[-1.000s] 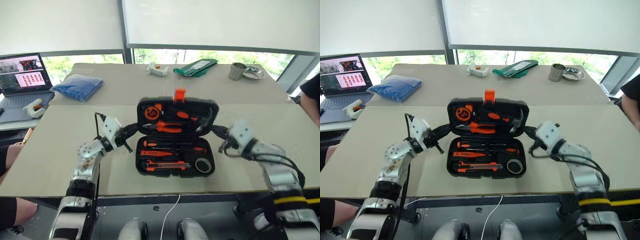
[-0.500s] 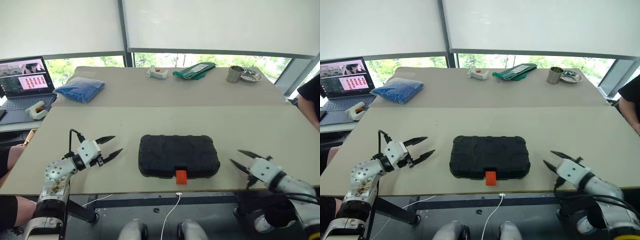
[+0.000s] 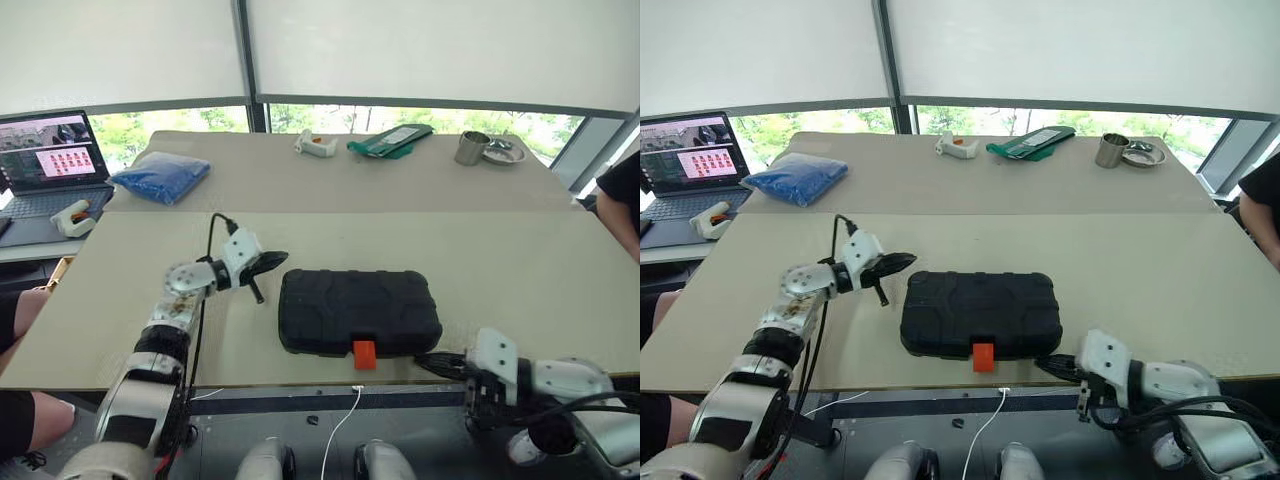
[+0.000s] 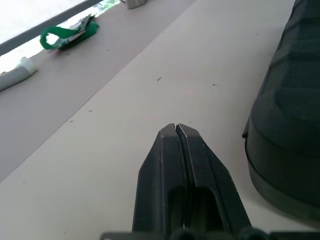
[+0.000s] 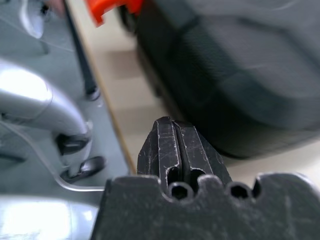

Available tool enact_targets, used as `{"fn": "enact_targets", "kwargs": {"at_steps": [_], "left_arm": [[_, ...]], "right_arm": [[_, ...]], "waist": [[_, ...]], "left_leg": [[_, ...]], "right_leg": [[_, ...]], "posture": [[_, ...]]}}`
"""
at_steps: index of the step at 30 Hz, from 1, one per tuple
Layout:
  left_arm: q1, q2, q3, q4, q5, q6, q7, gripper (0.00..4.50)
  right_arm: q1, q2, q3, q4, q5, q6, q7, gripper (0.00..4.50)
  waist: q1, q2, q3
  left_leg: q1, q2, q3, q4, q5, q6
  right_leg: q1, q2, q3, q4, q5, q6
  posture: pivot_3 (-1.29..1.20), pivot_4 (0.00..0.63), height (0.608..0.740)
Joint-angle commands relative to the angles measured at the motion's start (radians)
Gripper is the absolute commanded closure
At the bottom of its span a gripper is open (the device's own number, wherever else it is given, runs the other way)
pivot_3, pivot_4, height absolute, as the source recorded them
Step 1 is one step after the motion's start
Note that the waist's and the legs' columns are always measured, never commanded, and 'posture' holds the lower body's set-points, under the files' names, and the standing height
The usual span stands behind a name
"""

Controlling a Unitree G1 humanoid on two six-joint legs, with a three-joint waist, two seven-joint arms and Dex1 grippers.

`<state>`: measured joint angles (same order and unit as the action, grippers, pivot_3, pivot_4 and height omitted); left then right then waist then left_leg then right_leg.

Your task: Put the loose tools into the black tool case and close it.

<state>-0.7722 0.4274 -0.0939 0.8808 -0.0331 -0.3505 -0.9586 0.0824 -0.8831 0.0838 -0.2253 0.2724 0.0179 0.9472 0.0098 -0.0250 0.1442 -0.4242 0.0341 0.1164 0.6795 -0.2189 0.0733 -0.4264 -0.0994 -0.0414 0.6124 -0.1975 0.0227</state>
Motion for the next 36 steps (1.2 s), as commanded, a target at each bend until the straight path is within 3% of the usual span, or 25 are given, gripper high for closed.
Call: {"fn": "enact_targets", "kwargs": {"at_steps": [1,8,12,19,22,29,36], "left_arm": [[-0.049,-0.010,-0.009,0.064,0.023,-0.020,-0.007,4.44],[-0.049,-0.020,0.017,0.072,-0.016,0.015,-0.105,4.44],[0.043,-0.009,0.048,-0.036,-0.071,0.080,-0.141,4.44],[0.155,0.006,0.115,-0.219,-0.139,0.244,-0.077,4.44],[0.172,0.012,0.151,-0.279,-0.170,0.299,-0.038,4.44],[0.129,0.045,0.167,-0.480,-0.353,0.451,-0.241,4.44],[0.003,-0.075,-0.028,-0.484,-0.213,0.543,-0.164,4.44]], "right_arm": [[-0.053,0.026,0.022,-0.014,-0.036,0.053,-0.011,4.50],[-0.181,0.137,0.022,0.048,-0.084,0.061,-0.070,4.50],[-0.345,0.255,0.002,0.182,-0.124,0.057,-0.177,4.50],[-0.499,0.299,-0.006,0.369,-0.161,0.084,-0.207,4.50],[-0.510,0.279,-0.014,0.395,-0.155,0.090,-0.175,4.50],[-0.389,0.216,-0.098,0.315,-0.105,0.092,-0.146,4.50],[-0.299,0.271,-0.189,0.165,-0.010,0.094,-0.181,4.50]], "waist": [[0.000,0.000,0.000],[-0.002,-0.003,0.002],[-0.019,-0.003,0.002],[-0.021,-0.003,0.002],[-0.018,-0.003,0.002],[-0.008,-0.003,0.002],[0.000,-0.003,0.002]], "left_leg": [[0.000,0.000,0.000,0.000,0.000,0.000],[-0.002,0.001,0.000,0.001,-0.001,0.000],[-0.002,0.002,0.000,0.001,0.000,-0.001],[-0.007,0.000,0.001,0.001,0.000,-0.001],[-0.007,0.000,0.001,0.001,0.000,-0.001],[-0.007,0.000,0.000,0.001,0.000,-0.002],[-0.005,-0.001,0.000,0.003,0.001,-0.002]], "right_leg": [[0.000,0.000,0.000,0.000,0.001,-0.002],[-0.002,0.001,0.000,0.000,0.003,-0.005],[-0.003,0.002,0.001,0.001,0.003,-0.005],[-0.010,0.001,0.001,0.007,0.004,-0.006],[-0.010,0.001,0.001,0.007,0.004,-0.006],[-0.010,0.001,0.001,0.008,0.004,-0.006],[-0.007,0.003,0.002,0.007,0.003,-0.005]], "posture": [[0.00,0.150,0.740],[0.00,0.150,0.740],[0.00,0.150,0.740],[0.00,0.150,0.740],[0.00,0.150,0.740],[0.00,0.150,0.740],[0.00,0.150,0.740]]}}
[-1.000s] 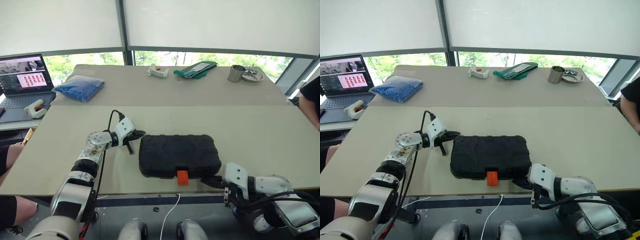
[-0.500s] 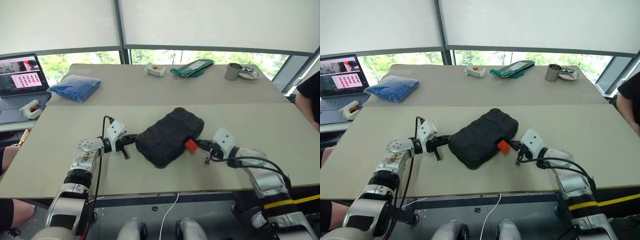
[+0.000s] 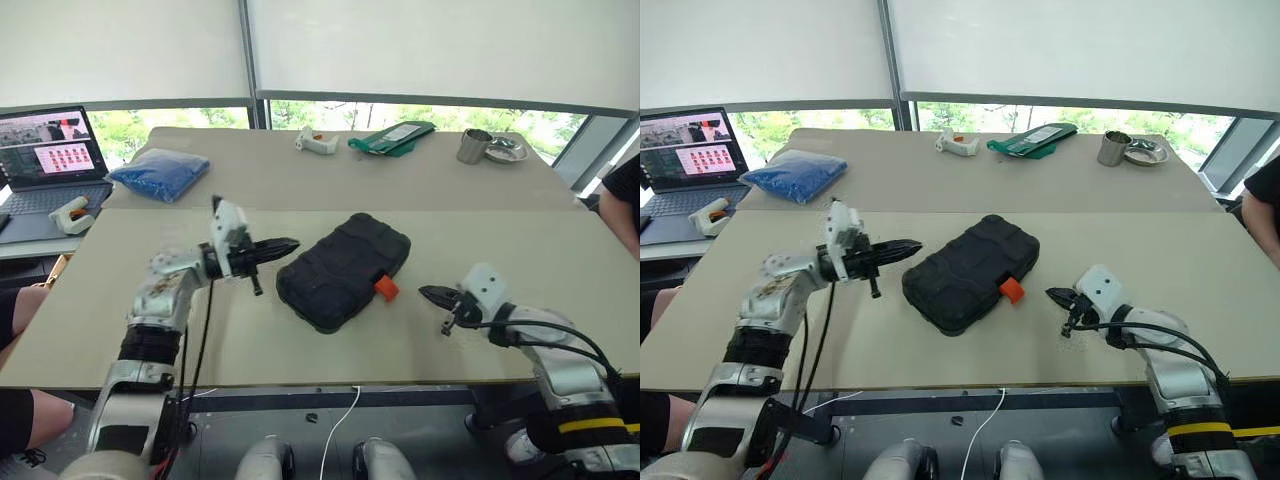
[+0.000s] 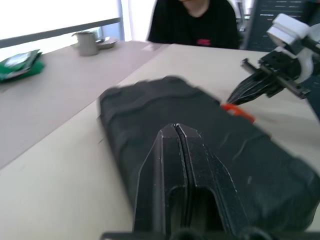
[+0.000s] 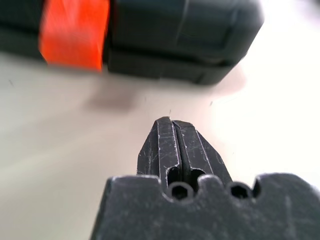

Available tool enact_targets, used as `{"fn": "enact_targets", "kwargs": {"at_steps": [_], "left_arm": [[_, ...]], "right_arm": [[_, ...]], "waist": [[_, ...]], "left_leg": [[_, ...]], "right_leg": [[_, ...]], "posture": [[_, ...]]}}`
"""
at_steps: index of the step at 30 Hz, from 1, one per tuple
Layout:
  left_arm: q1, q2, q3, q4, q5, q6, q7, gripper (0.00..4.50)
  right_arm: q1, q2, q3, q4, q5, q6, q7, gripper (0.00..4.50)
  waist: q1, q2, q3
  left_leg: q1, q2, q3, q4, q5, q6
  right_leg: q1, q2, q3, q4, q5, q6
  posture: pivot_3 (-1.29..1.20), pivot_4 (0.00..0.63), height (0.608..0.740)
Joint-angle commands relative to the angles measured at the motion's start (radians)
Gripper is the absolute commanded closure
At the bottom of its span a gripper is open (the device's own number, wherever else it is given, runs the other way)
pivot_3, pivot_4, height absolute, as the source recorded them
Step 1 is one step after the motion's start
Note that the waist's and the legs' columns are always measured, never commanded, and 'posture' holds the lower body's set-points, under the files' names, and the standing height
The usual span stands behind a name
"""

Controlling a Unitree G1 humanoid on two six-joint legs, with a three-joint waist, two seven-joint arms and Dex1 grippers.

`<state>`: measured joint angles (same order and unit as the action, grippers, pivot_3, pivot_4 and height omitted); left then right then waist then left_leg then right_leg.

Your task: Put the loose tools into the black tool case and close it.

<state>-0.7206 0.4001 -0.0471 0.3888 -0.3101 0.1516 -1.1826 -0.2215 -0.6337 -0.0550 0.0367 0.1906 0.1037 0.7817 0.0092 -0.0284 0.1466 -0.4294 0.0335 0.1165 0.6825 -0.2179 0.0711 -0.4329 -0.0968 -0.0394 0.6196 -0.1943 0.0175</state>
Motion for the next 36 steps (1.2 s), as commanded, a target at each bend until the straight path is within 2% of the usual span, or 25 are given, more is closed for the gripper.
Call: {"fn": "enact_targets", "kwargs": {"at_steps": [1,4,7,12,25,36], "left_arm": [[-0.069,-0.076,-0.112,0.037,0.101,0.057,0.086,4.44],[-0.104,-0.123,-0.195,0.131,0.216,0.068,0.179,4.44],[-0.095,-0.148,-0.235,0.170,0.266,0.081,0.222,4.44],[-0.038,-0.155,-0.224,0.106,0.244,0.136,0.232,4.44],[-0.001,-0.132,-0.181,0.038,0.226,0.187,0.249,4.44],[0.002,-0.137,-0.189,0.045,0.233,0.204,0.268,4.44]], "right_arm": [[0.008,0.034,-0.052,-0.117,0.087,0.010,-0.015,4.50],[0.018,0.043,-0.031,-0.159,0.107,0.033,0.010,4.50],[0.026,0.042,0.010,-0.177,0.090,0.045,0.035,4.50],[0.013,0.055,0.049,-0.158,0.063,0.055,0.025,4.50],[-0.055,0.128,0.130,-0.008,-0.017,0.015,0.001,4.50],[-0.110,0.192,0.130,0.073,-0.031,-0.022,-0.018,4.50]], "waist": [[0.001,0.000,0.000],[-0.001,0.000,0.000],[-0.003,0.000,0.000],[-0.006,0.002,-0.002],[-0.015,0.004,-0.004],[-0.022,0.004,-0.004]], "left_leg": [[0.000,0.000,0.000,0.000,0.000,0.000],[0.000,0.000,0.000,0.001,0.000,0.000],[0.001,0.001,-0.001,0.000,0.000,0.000],[0.009,0.002,-0.001,-0.002,0.000,0.000],[0.009,0.002,-0.001,-0.002,0.000,0.000],[0.009,0.002,-0.001,-0.003,0.000,0.000]], "right_leg": [[0.000,0.000,0.000,0.000,0.000,0.000],[0.000,0.001,0.001,0.000,0.000,0.000],[0.001,0.002,0.001,0.000,0.000,0.000],[0.008,0.002,0.001,-0.003,-0.001,-0.001],[0.008,0.002,0.001,-0.002,-0.001,-0.001],[0.008,0.001,0.001,-0.002,-0.001,-0.001]], "posture": [[0.00,0.150,0.740],[0.00,0.150,0.740],[0.00,0.150,0.740],[0.00,0.150,0.740],[0.00,0.150,0.740],[0.00,0.150,0.740]]}}
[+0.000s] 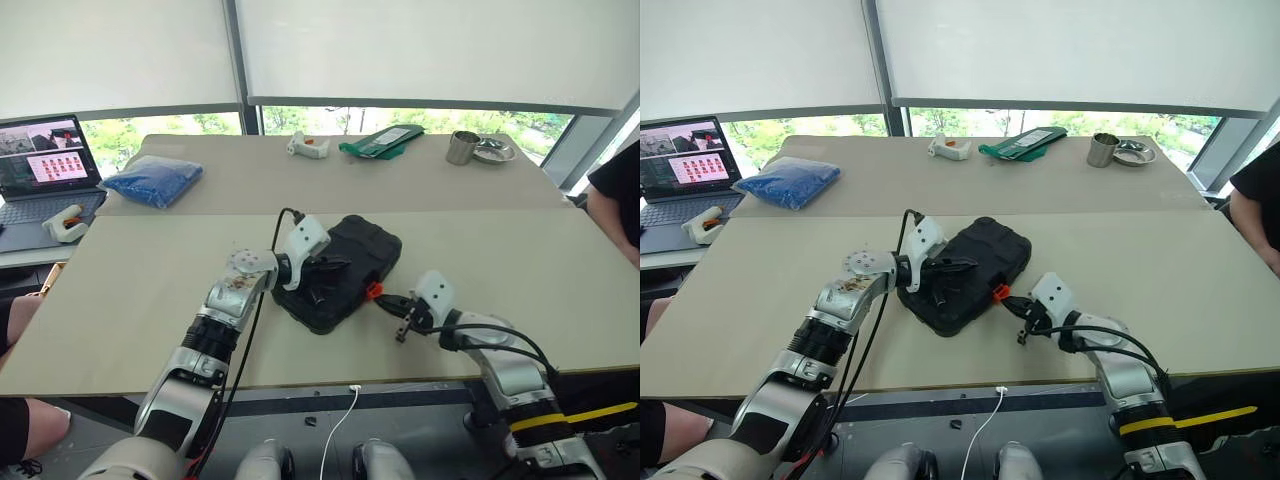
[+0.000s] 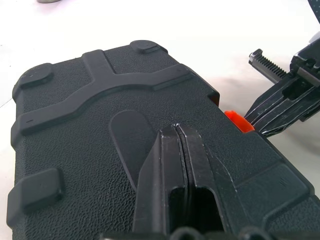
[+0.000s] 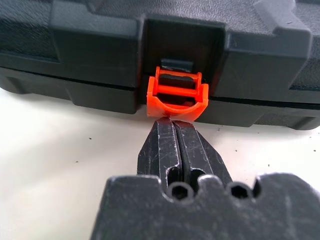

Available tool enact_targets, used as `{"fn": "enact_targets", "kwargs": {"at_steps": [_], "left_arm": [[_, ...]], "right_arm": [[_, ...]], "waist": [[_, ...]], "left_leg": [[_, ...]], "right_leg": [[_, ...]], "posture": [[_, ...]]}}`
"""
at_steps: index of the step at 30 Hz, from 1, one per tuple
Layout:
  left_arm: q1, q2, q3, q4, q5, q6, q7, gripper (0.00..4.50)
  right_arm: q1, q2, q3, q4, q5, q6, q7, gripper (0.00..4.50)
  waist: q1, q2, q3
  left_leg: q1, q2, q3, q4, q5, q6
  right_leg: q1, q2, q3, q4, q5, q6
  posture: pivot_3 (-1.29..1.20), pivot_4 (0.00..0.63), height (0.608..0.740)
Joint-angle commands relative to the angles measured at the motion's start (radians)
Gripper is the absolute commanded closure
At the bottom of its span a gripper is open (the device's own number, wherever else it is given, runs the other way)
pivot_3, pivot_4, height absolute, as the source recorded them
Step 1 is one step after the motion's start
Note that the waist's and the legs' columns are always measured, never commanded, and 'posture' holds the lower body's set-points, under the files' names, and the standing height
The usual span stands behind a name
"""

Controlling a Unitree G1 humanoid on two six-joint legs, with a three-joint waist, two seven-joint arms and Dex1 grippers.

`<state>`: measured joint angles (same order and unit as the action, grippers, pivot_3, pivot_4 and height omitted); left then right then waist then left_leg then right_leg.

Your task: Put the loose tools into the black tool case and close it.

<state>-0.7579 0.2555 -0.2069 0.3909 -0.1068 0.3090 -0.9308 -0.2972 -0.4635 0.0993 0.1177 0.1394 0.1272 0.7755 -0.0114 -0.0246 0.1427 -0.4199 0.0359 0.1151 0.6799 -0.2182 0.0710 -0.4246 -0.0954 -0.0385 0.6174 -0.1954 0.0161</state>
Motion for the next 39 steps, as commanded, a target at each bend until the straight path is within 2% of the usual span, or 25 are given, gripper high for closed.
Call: {"fn": "enact_targets", "kwargs": {"at_steps": [1,5,12,19,25,31,36,39], "left_arm": [[0.041,0.008,-0.033,0.042,0.031,0.060,0.019,4.44],[0.037,0.013,-0.046,0.047,0.036,0.079,0.012,4.44],[0.020,0.057,-0.049,0.087,0.035,0.120,-0.030,4.44],[0.047,0.067,-0.068,0.068,0.019,0.173,-0.081,4.44],[0.052,0.059,-0.054,0.052,0.010,0.179,-0.071,4.44],[0.061,0.053,-0.039,0.044,0.000,0.177,-0.058,4.44],[0.062,0.052,-0.030,0.049,0.000,0.182,-0.046,4.44],[0.067,0.054,-0.035,0.041,0.001,0.188,-0.051,4.44]], "right_arm": [[-0.042,0.030,-0.029,-0.005,0.030,-0.047,-0.009,4.50],[-0.056,0.045,-0.033,0.006,0.039,-0.067,0.006,4.50],[-0.097,0.055,-0.098,-0.071,0.153,-0.016,0.053,4.50],[-0.130,0.042,-0.067,-0.033,0.130,0.001,0.071,4.50],[-0.096,0.005,-0.134,-0.115,0.203,0.056,0.089,4.50],[0.012,-0.064,-0.144,-0.177,0.236,0.209,0.084,4.50],[0.019,-0.018,-0.095,-0.130,0.190,0.202,0.047,4.50],[-0.016,0.014,-0.088,-0.110,0.184,0.193,0.035,4.50]], "waist": [[-0.002,0.000,0.000],[-0.004,0.001,0.000],[-0.016,0.001,0.000],[-0.017,0.002,-0.006],[-0.007,0.002,-0.007],[-0.003,0.002,-0.007],[-0.004,0.002,-0.008],[-0.004,0.002,-0.008]], "left_leg": [[0.000,0.000,0.000,0.000,0.000,0.000],[0.001,0.000,0.000,0.000,0.000,0.000],[0.002,0.001,0.000,-0.001,0.000,0.000],[0.006,0.002,0.000,-0.004,-0.001,-0.001],[0.006,0.002,0.001,-0.004,-0.002,-0.003],[0.007,0.002,0.000,-0.004,-0.002,-0.003],[0.007,0.002,0.000,-0.004,-0.002,-0.003],[0.008,0.003,0.000,-0.004,-0.003,-0.004]], "right_leg": [[0.000,0.000,0.000,0.000,0.000,0.000],[0.000,0.000,0.000,0.000,0.000,0.000],[-0.001,0.001,0.001,0.001,0.000,0.000],[0.002,0.002,0.000,0.002,-0.002,-0.003],[0.001,0.001,0.001,0.002,-0.004,-0.005],[0.002,0.001,0.001,0.001,-0.006,-0.008],[0.001,0.001,0.001,0.002,-0.007,-0.011],[0.002,0.001,0.001,0.002,-0.011,-0.005]], "posture": [[0.00,0.150,0.740],[0.00,0.150,0.740],[0.00,0.150,0.740],[0.00,0.150,0.740],[0.00,0.150,0.740],[0.00,0.150,0.740],[0.00,0.150,0.740],[0.00,0.150,0.740]]}}
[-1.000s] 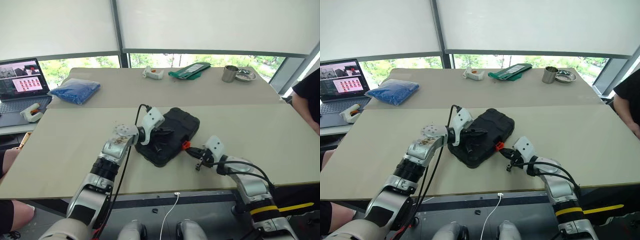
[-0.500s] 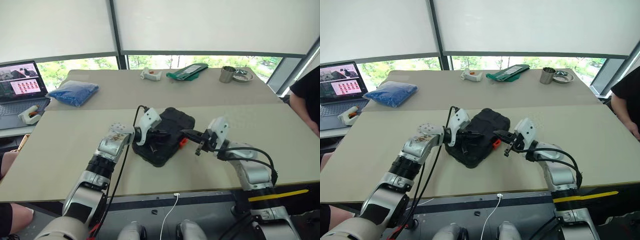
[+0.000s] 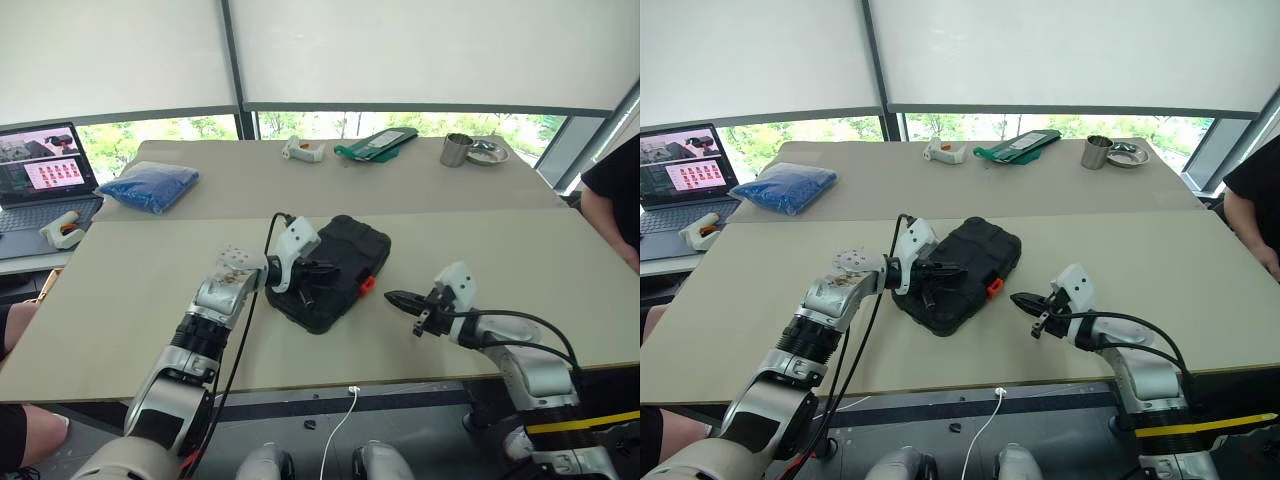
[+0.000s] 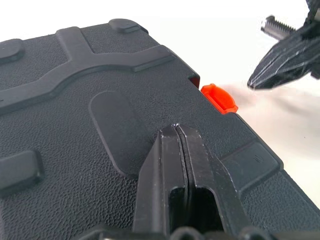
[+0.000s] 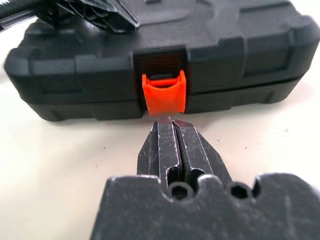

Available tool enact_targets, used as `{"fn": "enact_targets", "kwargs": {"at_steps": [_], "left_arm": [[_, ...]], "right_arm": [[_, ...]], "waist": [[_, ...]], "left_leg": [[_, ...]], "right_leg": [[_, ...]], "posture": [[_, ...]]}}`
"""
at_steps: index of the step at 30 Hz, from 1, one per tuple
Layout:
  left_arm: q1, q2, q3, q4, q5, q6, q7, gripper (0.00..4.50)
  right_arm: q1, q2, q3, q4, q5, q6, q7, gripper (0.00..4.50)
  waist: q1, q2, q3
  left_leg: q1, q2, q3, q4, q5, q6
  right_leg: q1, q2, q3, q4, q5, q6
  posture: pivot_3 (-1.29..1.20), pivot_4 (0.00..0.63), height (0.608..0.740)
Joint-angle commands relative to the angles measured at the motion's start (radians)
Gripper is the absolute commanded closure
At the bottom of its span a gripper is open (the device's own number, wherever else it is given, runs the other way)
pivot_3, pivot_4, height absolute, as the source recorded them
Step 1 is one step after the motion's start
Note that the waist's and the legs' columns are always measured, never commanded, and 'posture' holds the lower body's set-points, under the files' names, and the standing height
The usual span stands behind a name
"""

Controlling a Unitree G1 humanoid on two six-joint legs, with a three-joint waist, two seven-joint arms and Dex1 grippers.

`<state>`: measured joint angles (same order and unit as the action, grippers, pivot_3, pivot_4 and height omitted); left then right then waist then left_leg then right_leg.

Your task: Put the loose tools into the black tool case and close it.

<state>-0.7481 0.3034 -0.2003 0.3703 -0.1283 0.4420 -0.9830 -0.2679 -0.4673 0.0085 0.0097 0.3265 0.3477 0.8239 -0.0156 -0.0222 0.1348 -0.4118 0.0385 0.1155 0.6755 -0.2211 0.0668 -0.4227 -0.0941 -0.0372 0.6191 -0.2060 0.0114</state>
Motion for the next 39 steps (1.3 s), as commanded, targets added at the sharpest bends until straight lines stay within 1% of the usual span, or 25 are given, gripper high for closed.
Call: {"fn": "enact_targets", "kwargs": {"at_steps": [1,7,14,20,24,29,32,35,37,39], "left_arm": [[0.059,0.006,-0.044,0.059,0.022,0.058,-0.001,4.44],[0.074,-0.003,-0.044,0.046,0.016,0.073,0.005,4.44],[0.086,-0.004,-0.052,0.033,0.011,0.081,0.007,4.44],[0.087,-0.005,-0.033,0.036,-0.001,0.039,0.007,4.44],[0.085,-0.003,-0.030,0.036,-0.005,0.038,0.005,4.44],[0.092,-0.007,-0.027,0.022,-0.021,0.007,-0.017,4.44],[0.097,-0.010,-0.016,0.025,-0.021,-0.020,-0.009,4.44],[0.106,-0.009,0.004,0.021,-0.028,-0.057,-0.012,4.44],[0.123,-0.006,0.034,-0.011,-0.070,-0.098,-0.054,4.44],[0.141,-0.004,0.090,-0.057,-0.124,-0.135,-0.065,4.44]], "right_arm": [[-0.066,0.024,0.001,0.007,-0.004,-0.029,-0.017,4.50],[-0.123,0.041,0.019,0.065,-0.024,-0.063,-0.006,4.50],[-0.137,0.050,0.032,0.078,-0.044,-0.063,0.001,4.50],[-0.079,-0.011,0.002,-0.010,-0.016,-0.010,0.035,4.50],[-0.066,-0.040,0.014,-0.007,-0.030,0.044,0.017,4.50],[-0.116,0.016,0.058,0.067,-0.059,0.015,-0.005,4.50],[-0.144,0.048,0.060,0.098,-0.059,-0.021,0.004,4.50],[-0.160,0.059,0.060,0.122,-0.067,-0.039,0.007,4.50],[-0.157,0.051,0.057,0.122,-0.071,-0.049,0.015,4.50],[-0.138,0.028,0.041,0.096,-0.062,-0.051,0.030,4.50]], "waist": [[0.000,0.000,0.000],[0.000,0.000,0.000],[-0.003,0.001,0.000],[0.002,0.001,-0.001],[0.002,0.001,-0.001],[0.001,0.001,-0.001],[0.002,0.001,-0.001],[-0.003,0.001,-0.001],[-0.004,0.001,-0.001],[-0.006,0.001,-0.001]], "left_leg": [[0.000,0.000,0.000,0.000,0.000,0.000],[0.000,0.000,0.000,0.000,0.000,0.000],[0.001,0.000,0.000,-0.001,0.000,-0.001],[0.001,0.000,0.000,-0.002,-0.001,-0.001],[0.001,0.000,0.000,-0.003,-0.001,-0.001],[0.002,0.000,0.000,-0.006,-0.001,-0.001],[0.001,0.000,0.000,-0.007,0.000,-0.001],[0.001,0.000,0.001,-0.007,0.000,0.000],[0.001,0.000,0.001,-0.007,0.000,0.000],[0.001,0.000,0.001,-0.008,0.000,0.000]], "right_leg": [[0.000,0.000,0.000,0.000,0.000,0.001],[0.000,-0.001,0.000,0.000,0.000,0.000],[0.000,0.000,0.001,0.000,0.000,-0.001],[0.000,-0.001,0.001,0.000,0.000,-0.001],[0.001,-0.002,0.001,-0.003,0.000,-0.001],[0.000,-0.001,0.001,-0.004,0.000,-0.001],[0.000,-0.001,0.001,-0.004,0.000,-0.001],[0.000,-0.001,0.001,-0.006,0.004,-0.006],[0.000,-0.001,0.001,-0.005,0.004,-0.005],[-0.001,-0.001,0.001,-0.005,0.004,-0.005]], "posture": [[0.00,0.150,0.740],[0.00,0.150,0.740],[0.00,0.150,0.740],[0.00,0.150,0.740],[0.00,0.150,0.740],[0.00,0.150,0.740],[0.00,0.150,0.740],[0.00,0.150,0.740],[0.00,0.150,0.740],[0.00,0.150,0.740]]}}
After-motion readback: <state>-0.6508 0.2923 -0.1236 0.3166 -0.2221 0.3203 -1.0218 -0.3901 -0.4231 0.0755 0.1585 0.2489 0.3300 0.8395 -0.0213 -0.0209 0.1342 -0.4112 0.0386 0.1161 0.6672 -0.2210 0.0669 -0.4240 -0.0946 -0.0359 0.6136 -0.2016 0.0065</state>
